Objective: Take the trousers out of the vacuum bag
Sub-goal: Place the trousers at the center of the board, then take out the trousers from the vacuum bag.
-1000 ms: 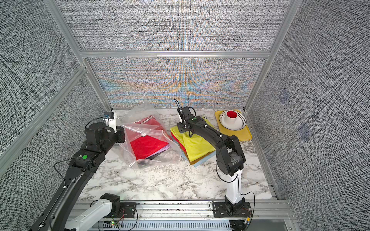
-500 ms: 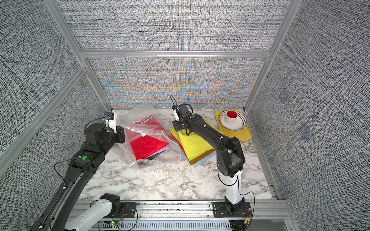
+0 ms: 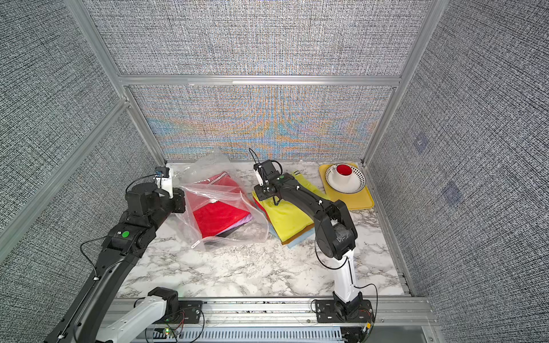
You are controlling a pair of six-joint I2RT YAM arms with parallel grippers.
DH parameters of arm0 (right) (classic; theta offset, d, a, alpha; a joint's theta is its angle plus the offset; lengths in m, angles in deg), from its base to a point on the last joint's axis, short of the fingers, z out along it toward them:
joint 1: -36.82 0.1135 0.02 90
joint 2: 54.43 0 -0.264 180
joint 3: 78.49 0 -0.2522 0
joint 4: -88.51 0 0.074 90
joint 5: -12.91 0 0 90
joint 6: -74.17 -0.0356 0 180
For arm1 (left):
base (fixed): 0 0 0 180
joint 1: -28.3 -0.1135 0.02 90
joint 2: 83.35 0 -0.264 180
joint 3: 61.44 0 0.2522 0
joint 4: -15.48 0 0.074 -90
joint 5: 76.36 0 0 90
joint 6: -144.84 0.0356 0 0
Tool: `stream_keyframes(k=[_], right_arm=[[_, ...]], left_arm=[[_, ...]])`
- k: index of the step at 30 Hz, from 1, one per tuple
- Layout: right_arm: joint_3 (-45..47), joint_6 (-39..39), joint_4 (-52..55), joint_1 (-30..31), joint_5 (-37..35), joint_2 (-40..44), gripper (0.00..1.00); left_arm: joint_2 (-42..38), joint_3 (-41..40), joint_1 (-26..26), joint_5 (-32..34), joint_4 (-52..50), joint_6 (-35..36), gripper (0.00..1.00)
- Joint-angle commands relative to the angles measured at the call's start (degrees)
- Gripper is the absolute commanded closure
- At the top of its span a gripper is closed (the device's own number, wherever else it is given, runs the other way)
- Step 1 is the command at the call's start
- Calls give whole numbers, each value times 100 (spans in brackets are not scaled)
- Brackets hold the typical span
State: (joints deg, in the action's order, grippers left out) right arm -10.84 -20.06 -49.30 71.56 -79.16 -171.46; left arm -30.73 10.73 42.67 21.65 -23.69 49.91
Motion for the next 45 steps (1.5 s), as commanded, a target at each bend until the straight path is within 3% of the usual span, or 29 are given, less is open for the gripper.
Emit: stream_keyframes(k=[1, 9, 17, 23, 31, 38, 45], right_arm=[[58, -132, -114, 6, -126, 151, 40], [292, -193, -12, -124, -638, 928, 33], [1261, -377, -201, -362, -873, 1964, 32], [1903, -403, -470, -246, -153, 2847, 32], [2558, -276, -1301, 589, 1071, 4106, 28], [2923, -764, -2112, 1489, 1391, 3571, 28], [2987, -1771, -2883, 1787, 1060, 2441, 28]], left_arm=[[11, 0, -9, 52, 168, 0, 100], [-15, -23, -13, 51, 172, -3, 100], [57, 20, -12, -101, 279, -2, 100], [380, 235, -12, -570, 385, 92, 100], [1136, 667, 5, -2041, 471, 401, 100], [1587, 1020, 49, -2493, 475, 414, 100], [1473, 1202, 79, -2746, 488, 408, 100]])
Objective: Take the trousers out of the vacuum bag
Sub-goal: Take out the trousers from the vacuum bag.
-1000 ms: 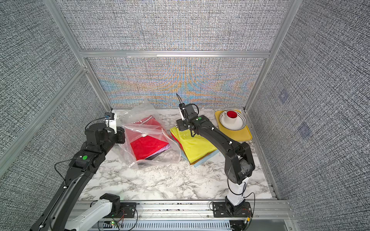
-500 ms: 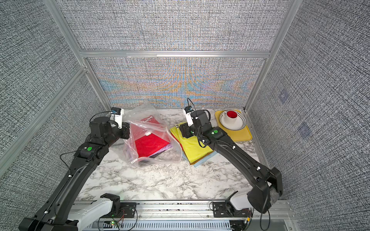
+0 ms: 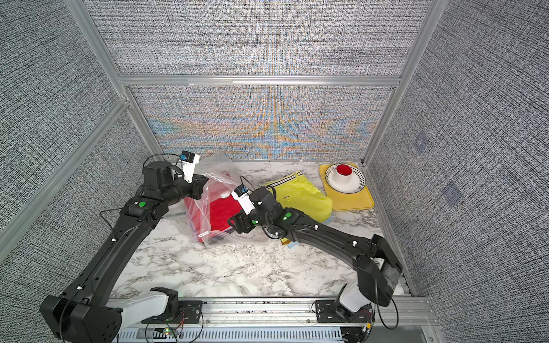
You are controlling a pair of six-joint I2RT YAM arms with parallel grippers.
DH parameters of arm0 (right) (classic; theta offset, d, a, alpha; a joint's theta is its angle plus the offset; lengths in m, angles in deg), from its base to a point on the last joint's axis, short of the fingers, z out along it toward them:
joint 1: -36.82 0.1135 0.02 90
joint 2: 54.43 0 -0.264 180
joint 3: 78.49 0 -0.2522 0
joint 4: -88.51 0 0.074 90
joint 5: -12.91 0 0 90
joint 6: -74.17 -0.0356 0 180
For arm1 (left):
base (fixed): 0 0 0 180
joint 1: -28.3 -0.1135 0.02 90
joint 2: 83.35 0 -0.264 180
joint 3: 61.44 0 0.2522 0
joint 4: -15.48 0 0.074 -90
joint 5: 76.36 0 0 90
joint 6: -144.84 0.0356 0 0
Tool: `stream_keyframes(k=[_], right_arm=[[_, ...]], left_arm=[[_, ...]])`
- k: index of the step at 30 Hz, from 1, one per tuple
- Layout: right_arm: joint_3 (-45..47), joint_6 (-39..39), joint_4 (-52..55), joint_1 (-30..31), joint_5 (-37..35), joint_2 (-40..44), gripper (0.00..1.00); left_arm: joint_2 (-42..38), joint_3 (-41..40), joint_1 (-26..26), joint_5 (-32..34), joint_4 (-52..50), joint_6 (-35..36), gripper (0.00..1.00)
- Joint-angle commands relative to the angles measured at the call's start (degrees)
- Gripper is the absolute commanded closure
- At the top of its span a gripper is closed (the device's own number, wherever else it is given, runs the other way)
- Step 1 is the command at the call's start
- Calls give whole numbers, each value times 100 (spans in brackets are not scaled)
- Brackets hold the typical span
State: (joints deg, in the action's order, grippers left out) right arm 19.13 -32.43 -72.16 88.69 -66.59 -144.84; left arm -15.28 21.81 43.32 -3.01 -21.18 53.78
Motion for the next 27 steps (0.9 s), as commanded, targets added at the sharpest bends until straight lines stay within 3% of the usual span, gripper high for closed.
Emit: stream_keyframes(k=[1, 10, 27], right_arm=[[-47, -660, -630, 102, -349, -371, 28], [-348, -1653, -924, 156, -725, -1364, 28], [-380, -3065, -1608, -23, -143, -2336, 27]], left_arm=[[-84, 121, 28, -362, 250, 10, 100], [-214, -71, 185, -632, 407, -45, 100], [-70, -199, 325, -550, 523, -43, 100]])
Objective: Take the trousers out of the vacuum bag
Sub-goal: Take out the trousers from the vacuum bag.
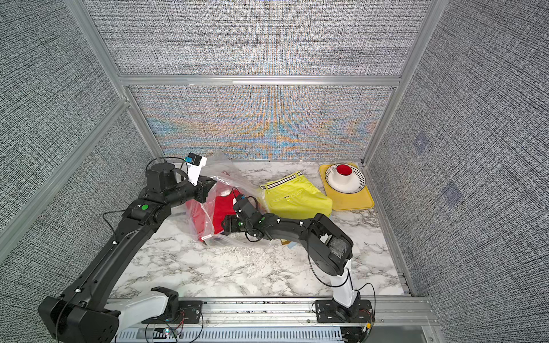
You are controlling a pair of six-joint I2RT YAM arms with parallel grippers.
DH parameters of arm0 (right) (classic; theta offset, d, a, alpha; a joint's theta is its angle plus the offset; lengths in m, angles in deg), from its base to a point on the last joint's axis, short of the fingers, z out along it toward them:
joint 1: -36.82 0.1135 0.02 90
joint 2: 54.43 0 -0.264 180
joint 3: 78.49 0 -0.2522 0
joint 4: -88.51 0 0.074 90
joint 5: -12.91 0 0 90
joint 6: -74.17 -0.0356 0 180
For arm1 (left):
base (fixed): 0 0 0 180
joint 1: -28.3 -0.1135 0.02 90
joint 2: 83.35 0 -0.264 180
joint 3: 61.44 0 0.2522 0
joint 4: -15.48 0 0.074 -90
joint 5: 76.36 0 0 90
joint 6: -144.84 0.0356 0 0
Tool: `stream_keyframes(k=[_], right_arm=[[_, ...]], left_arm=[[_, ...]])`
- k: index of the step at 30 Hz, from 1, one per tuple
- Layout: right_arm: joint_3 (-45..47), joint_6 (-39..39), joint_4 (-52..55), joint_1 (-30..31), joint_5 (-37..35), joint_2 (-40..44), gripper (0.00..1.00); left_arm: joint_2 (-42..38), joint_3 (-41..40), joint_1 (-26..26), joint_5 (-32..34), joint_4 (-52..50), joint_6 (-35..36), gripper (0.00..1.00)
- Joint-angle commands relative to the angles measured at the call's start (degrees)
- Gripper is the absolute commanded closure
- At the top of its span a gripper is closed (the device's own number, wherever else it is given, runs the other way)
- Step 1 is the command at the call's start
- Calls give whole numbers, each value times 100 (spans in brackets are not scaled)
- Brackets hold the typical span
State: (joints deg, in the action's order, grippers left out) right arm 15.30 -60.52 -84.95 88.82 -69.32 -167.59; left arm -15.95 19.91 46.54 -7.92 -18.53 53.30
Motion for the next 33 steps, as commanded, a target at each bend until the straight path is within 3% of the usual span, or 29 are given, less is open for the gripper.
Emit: stream_keyframes(k=[1, 11, 15, 24, 26, 29, 33], right_arm=[[-2, -305, -365, -62, 173, -106, 26], [-97, -492, -559, -192, 354, -343, 27], [-188, -499, -612, -209, 370, -413, 33], [-281, -419, -644, -209, 344, -376, 64], [-279, -388, -670, -209, 323, -369, 74], [-303, -314, -676, -209, 334, -351, 98], [-374, -111, -529, -185, 232, -184, 100]], left_arm=[[-3, -9, 4, -43, 258, 12, 100], [9, -44, 22, 65, 258, 22, 100], [18, -62, 31, 97, 266, 22, 100], [42, -106, 29, 166, 276, 31, 100], [61, -106, 31, 168, 285, 23, 100], [96, -121, 31, 197, 294, 31, 100], [159, -141, 32, 271, 311, 51, 100]])
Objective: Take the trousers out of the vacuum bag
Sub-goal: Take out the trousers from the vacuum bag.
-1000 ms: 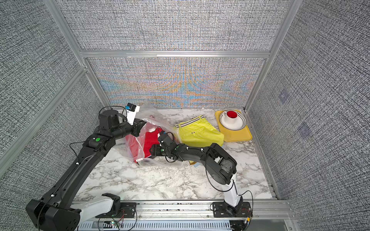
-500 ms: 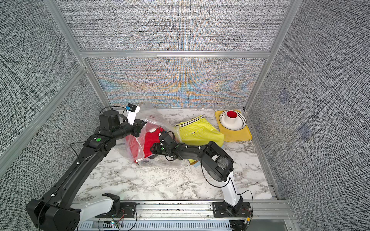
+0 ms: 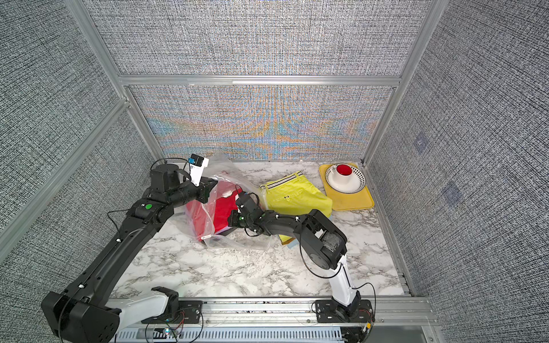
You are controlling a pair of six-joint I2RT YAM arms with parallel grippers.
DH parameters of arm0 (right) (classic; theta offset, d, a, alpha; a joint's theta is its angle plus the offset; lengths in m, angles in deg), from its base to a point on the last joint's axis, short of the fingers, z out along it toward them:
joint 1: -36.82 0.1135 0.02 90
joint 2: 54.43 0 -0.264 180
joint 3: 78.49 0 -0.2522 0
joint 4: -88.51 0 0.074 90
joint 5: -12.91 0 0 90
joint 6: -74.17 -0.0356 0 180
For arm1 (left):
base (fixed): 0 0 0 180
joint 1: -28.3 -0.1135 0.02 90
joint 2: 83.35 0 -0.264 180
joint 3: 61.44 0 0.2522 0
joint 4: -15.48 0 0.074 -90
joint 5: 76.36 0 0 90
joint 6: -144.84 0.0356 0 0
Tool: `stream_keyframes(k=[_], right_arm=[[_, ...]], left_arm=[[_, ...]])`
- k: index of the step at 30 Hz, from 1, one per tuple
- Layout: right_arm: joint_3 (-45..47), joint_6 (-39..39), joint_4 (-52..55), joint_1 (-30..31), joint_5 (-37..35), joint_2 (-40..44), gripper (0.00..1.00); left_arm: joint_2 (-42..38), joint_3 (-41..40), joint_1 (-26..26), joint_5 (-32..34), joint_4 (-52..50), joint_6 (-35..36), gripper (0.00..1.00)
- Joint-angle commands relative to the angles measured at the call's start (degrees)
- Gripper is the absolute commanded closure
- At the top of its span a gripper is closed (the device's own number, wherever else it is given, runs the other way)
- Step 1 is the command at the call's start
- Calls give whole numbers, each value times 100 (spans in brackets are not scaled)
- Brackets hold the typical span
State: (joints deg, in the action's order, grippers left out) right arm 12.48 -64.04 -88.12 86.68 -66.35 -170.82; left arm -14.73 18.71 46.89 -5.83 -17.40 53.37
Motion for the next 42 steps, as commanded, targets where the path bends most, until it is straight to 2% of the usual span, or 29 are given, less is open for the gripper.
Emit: stream_keyframes(k=[1, 9, 13, 20, 27, 34, 42], right_arm=[[-125, 350, -130, 36, -123, 219, 100], [-267, 940, 648, 171, -730, 898, 100], [122, 1019, 904, 239, -910, 1374, 100], [1097, 784, 1027, 330, -1241, 2133, 100], [1680, 324, 719, 350, -1074, 1875, 100], [1276, 544, 925, 242, -1300, 1741, 100], [697, 1228, 1758, 32, -1461, 2247, 100]], left_arm=[[58, -29, -4, 87, 206, 46, 100], [143, -4, -4, 485, 233, 60, 100], [144, 67, -4, 702, 180, 116, 100], [64, -21, -4, 796, 224, 157, 100], [99, -64, -6, 592, 240, 194, 100], [-147, -280, 1, -340, 240, 452, 100], [-440, -827, 2, -4, 330, 631, 100]])
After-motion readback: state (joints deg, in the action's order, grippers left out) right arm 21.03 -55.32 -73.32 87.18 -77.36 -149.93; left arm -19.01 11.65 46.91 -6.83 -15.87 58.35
